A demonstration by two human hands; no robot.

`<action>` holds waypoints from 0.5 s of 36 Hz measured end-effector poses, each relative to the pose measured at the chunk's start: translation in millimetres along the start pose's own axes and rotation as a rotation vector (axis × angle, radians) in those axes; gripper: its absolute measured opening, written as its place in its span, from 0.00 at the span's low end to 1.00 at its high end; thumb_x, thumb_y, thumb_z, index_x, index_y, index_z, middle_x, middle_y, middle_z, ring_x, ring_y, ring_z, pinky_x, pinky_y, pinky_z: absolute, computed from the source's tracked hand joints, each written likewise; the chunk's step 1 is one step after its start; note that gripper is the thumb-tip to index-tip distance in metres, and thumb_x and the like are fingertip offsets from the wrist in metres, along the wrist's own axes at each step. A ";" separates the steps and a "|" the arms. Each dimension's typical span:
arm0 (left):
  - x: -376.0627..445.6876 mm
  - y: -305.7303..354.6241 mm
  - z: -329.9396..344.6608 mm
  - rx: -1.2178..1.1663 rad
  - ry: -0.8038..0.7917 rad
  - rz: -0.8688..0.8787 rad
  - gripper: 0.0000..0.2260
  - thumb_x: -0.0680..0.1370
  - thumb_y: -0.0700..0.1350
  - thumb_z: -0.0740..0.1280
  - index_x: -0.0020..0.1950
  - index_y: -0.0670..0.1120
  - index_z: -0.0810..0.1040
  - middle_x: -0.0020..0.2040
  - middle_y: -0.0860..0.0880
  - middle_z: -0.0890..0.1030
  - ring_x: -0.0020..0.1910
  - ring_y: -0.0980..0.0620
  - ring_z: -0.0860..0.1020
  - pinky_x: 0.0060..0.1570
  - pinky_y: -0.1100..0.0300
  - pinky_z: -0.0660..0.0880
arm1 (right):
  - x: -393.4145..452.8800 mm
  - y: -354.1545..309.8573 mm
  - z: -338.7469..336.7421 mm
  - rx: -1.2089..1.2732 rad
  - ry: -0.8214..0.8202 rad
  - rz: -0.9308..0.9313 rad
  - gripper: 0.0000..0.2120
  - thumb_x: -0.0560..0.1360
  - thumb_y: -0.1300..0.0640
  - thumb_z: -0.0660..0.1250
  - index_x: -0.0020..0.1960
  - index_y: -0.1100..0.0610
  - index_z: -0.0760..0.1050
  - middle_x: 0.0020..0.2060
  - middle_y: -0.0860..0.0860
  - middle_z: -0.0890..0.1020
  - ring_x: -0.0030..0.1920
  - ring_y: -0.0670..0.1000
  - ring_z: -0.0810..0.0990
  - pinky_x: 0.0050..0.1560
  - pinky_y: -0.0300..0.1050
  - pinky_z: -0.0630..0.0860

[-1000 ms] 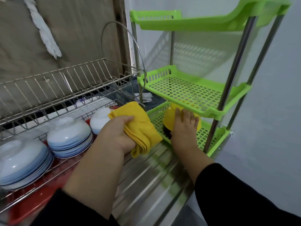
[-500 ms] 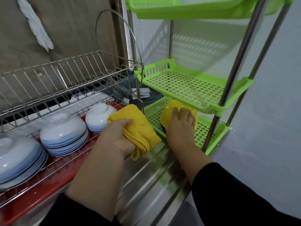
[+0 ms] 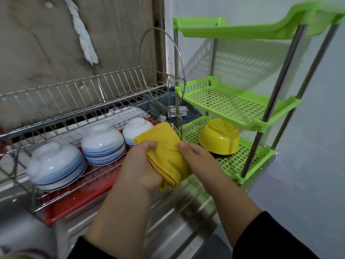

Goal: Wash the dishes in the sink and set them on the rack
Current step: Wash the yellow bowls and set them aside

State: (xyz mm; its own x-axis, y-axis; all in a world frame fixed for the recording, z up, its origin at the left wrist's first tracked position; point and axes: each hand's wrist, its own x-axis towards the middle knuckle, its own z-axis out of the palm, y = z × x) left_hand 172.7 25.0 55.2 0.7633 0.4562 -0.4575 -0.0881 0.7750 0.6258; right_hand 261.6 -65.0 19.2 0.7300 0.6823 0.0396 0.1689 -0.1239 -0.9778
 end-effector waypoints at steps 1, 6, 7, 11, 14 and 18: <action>-6.7 0.3 -4.4 0.009 -0.015 0.011 0.13 0.79 0.41 0.58 0.60 0.38 0.72 0.49 0.35 0.79 0.47 0.37 0.78 0.40 0.41 0.71 | -5.7 -1.2 3.7 0.043 -0.040 -0.002 0.10 0.78 0.45 0.62 0.45 0.50 0.77 0.40 0.44 0.78 0.42 0.43 0.75 0.44 0.39 0.71; -36.0 2.8 -25.8 0.047 -0.045 0.098 0.12 0.77 0.38 0.55 0.57 0.38 0.74 0.49 0.37 0.81 0.48 0.38 0.79 0.42 0.45 0.73 | -26.3 -2.9 18.0 0.170 -0.157 -0.032 0.18 0.66 0.47 0.72 0.49 0.59 0.78 0.41 0.51 0.82 0.42 0.48 0.79 0.45 0.46 0.76; -42.7 4.0 -29.9 0.045 -0.039 0.125 0.12 0.77 0.37 0.55 0.55 0.38 0.75 0.49 0.37 0.81 0.48 0.38 0.78 0.43 0.45 0.73 | -29.9 -4.8 20.8 0.211 -0.187 -0.031 0.19 0.64 0.47 0.72 0.48 0.59 0.78 0.41 0.52 0.83 0.42 0.49 0.80 0.45 0.47 0.76; -72.6 9.8 -45.7 0.067 0.020 0.199 0.10 0.77 0.35 0.53 0.47 0.37 0.74 0.44 0.39 0.80 0.45 0.39 0.77 0.43 0.46 0.72 | -47.3 -18.1 34.7 0.360 -0.319 0.008 0.15 0.64 0.51 0.71 0.49 0.56 0.78 0.43 0.52 0.84 0.43 0.49 0.82 0.42 0.44 0.78; -97.6 15.2 -60.5 0.091 0.062 0.231 0.09 0.77 0.36 0.55 0.47 0.38 0.74 0.46 0.39 0.80 0.46 0.40 0.77 0.42 0.48 0.72 | -63.8 -29.2 49.6 0.496 -0.462 0.090 0.16 0.67 0.55 0.68 0.55 0.56 0.77 0.49 0.53 0.84 0.47 0.51 0.83 0.45 0.45 0.81; -131.4 23.2 -85.8 0.105 0.089 0.277 0.08 0.78 0.37 0.57 0.50 0.39 0.76 0.48 0.39 0.81 0.46 0.41 0.78 0.43 0.48 0.73 | -86.6 -41.6 75.4 0.639 -0.638 0.177 0.24 0.66 0.55 0.75 0.60 0.56 0.76 0.55 0.56 0.82 0.53 0.55 0.82 0.49 0.49 0.81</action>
State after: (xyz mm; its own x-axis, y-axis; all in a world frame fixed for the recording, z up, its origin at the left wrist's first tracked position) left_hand 15.4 20.6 75.6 0.6600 0.6840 -0.3109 -0.2150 0.5684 0.7941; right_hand 141.4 -64.6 40.9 0.1749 0.9829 -0.0574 -0.4469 0.0273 -0.8941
